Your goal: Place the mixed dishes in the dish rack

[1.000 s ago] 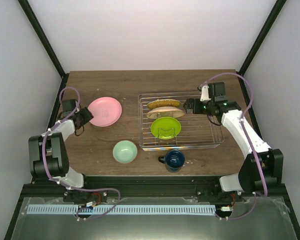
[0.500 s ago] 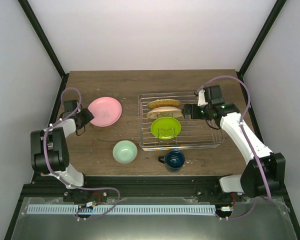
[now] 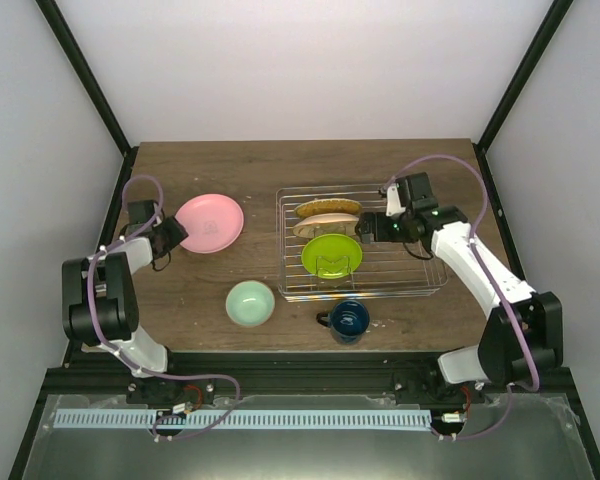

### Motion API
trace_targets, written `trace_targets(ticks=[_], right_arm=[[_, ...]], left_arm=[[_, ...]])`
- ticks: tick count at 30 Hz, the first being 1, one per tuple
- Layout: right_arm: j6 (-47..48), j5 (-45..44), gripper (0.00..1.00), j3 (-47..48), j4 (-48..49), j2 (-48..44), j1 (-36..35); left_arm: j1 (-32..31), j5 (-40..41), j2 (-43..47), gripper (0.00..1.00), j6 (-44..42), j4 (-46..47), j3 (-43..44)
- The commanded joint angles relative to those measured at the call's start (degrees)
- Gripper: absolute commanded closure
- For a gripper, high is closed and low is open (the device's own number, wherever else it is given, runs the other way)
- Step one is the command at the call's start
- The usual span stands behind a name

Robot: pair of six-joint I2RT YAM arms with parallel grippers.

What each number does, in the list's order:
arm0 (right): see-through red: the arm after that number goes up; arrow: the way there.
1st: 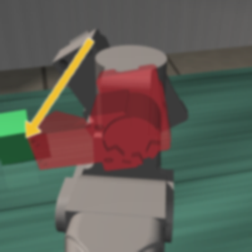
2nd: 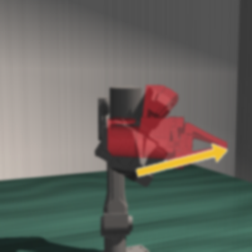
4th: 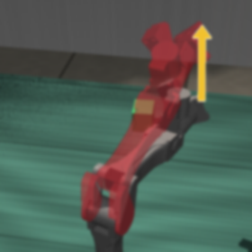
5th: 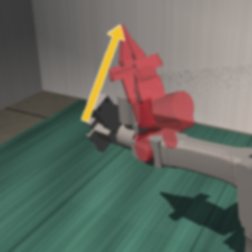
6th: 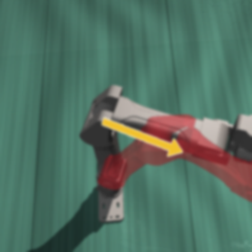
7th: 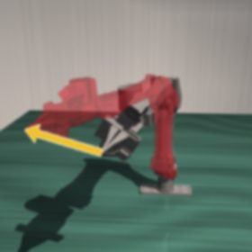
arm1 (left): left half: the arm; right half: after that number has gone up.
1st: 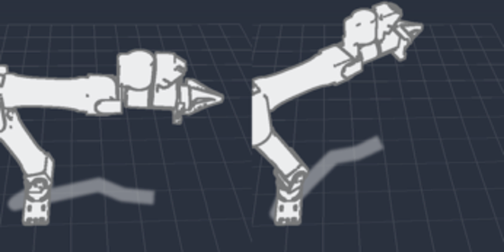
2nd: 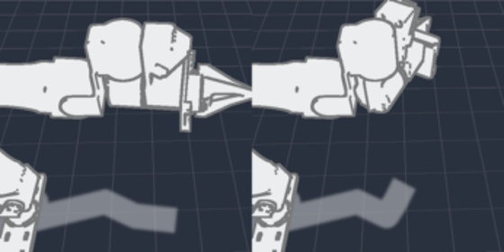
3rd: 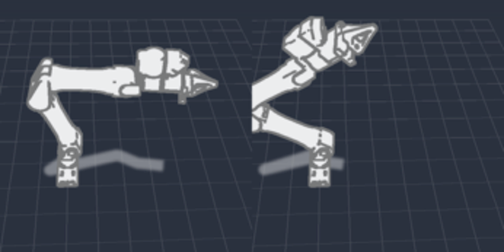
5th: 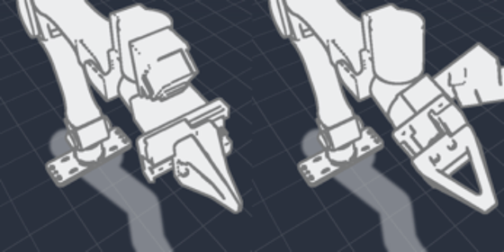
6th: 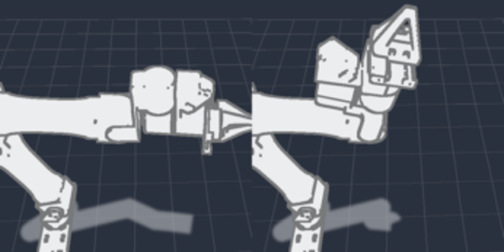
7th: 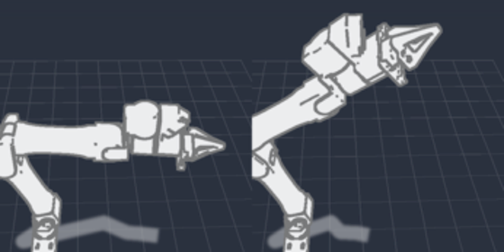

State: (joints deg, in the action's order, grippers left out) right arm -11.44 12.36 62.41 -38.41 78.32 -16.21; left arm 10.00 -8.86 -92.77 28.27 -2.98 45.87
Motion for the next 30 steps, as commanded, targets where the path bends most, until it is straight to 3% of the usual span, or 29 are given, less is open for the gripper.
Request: trace_targets(ticks=[1, 27, 30], right_arm=[[-0.5, 0.7, 0.0, 3.3, 2.0, 1.8, -0.6], [0.2, 0.0, 0.0, 11.7, 2.9, 9.7, -0.7], [0.2, 0.0, 0.0, 12.0, 3.0, 9.8, -0.7]], left_arm=[[0.3, -0.6, -1.3, 0.45, -1.0, 1.4, 1.1], [0.3, -3.4, -3.5, 0.51, -1.8, 1.9, 2.4], [0.3, -3.6, -3.6, 0.55, -2.0, 1.8, 2.5]])
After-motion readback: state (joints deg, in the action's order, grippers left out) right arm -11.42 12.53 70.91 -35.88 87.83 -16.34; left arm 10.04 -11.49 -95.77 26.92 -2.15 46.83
